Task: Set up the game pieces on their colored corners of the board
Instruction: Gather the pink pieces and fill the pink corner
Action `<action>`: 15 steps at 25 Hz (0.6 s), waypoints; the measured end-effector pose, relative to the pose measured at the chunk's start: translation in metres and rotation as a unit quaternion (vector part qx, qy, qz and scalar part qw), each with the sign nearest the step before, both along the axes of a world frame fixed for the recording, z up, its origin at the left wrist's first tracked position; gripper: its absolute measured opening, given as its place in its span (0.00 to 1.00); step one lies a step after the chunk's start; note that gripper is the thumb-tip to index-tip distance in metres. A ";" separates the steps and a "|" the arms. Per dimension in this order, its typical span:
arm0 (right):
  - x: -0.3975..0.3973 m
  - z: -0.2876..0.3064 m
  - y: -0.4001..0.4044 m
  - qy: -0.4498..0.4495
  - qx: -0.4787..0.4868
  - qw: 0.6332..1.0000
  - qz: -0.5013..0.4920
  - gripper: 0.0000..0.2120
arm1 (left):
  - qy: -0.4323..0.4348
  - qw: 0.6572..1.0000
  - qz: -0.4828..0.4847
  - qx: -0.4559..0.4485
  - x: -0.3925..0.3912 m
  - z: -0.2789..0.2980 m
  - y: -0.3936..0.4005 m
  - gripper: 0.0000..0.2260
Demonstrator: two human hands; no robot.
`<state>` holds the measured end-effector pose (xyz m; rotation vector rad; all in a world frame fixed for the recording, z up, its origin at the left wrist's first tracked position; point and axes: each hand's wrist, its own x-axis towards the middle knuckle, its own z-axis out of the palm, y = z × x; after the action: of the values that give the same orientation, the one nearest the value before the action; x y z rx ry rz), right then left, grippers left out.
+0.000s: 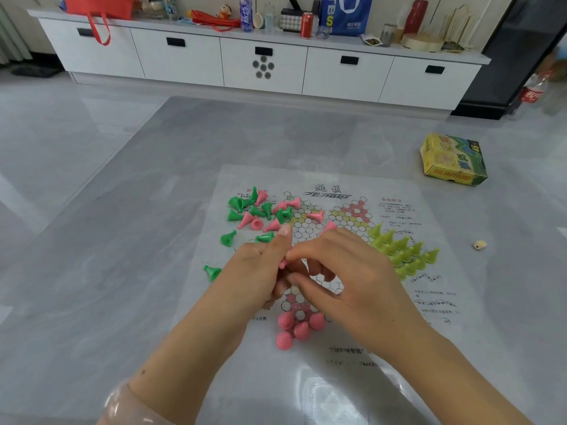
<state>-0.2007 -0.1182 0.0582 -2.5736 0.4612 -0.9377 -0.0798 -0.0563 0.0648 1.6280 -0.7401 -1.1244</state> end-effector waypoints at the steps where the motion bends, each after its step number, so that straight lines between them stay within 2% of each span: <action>1: 0.001 -0.001 0.000 -0.004 -0.002 1.000 -0.009 0.03 | -0.012 1.000 0.000 0.004 -0.001 0.000 0.000 0.27; 6: 0.001 -0.005 -0.003 -0.016 0.013 0.999 -0.047 0.01 | -0.064 0.997 -0.036 0.013 -0.002 0.000 0.003 0.27; 8: -0.003 -0.004 -0.007 -0.026 0.082 0.995 -0.052 0.02 | -0.017 1.000 -0.003 0.023 0.002 0.001 0.000 0.23; 10: -0.010 -0.001 -0.014 -0.022 0.170 0.984 -0.054 0.04 | 0.074 0.996 0.052 0.021 0.010 0.002 -0.006 0.15; 12: -0.016 0.000 -0.020 0.037 0.212 0.975 -0.052 0.06 | 0.114 0.989 0.094 0.001 0.021 -0.001 -0.006 0.13; 15: -0.021 -0.006 -0.026 0.137 0.221 0.965 -0.043 0.05 | 0.085 0.991 0.091 -0.037 0.027 -0.006 0.003 0.14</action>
<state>-0.2217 -0.1443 0.0521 -2.2849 0.7667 -0.4343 -0.0529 -0.0535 0.0586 1.4838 -0.5056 -1.0754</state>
